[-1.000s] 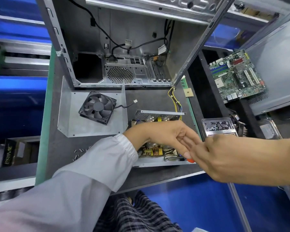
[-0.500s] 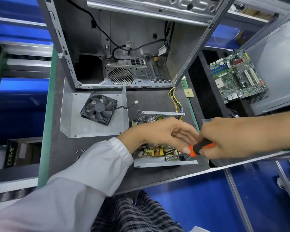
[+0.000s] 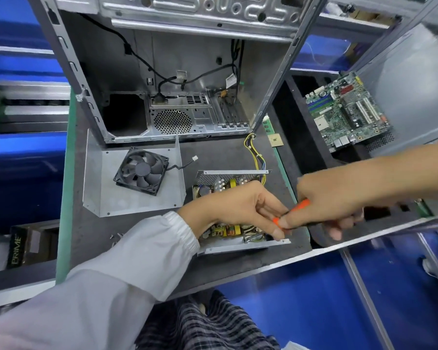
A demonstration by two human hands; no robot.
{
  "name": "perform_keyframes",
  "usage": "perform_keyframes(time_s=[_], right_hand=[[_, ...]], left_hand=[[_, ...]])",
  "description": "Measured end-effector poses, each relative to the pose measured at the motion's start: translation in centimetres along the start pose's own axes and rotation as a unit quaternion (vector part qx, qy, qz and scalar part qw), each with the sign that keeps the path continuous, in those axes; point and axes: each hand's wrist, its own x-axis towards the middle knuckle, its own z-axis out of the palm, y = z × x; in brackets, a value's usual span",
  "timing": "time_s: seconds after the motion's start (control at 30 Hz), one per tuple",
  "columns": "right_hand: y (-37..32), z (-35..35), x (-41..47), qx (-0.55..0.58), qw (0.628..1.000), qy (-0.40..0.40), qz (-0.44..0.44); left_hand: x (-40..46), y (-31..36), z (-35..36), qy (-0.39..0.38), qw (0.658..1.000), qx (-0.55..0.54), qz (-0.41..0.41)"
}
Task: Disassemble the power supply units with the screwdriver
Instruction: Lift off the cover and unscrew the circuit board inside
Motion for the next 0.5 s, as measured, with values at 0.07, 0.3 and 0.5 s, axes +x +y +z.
perform_keyframes(time_s=[0.07,0.3,0.5], right_hand=[[0.5,0.1,0.2,0.140,0.987,-0.062,0.040],[1.8,3.5,-0.8,-0.569,0.735,0.301,-0.212],[-0.7,2.8,-1.4,-0.508,0.757,0.308,-0.273]], left_hand=[[0.4,-0.1,0.5,0.003,1.000,0.006,0.003],[0.4,1.5,-1.1,-0.119,0.993,-0.004,0.017],[-0.3,0.9,-0.9,-0.085,0.996,-0.005,0.023]])
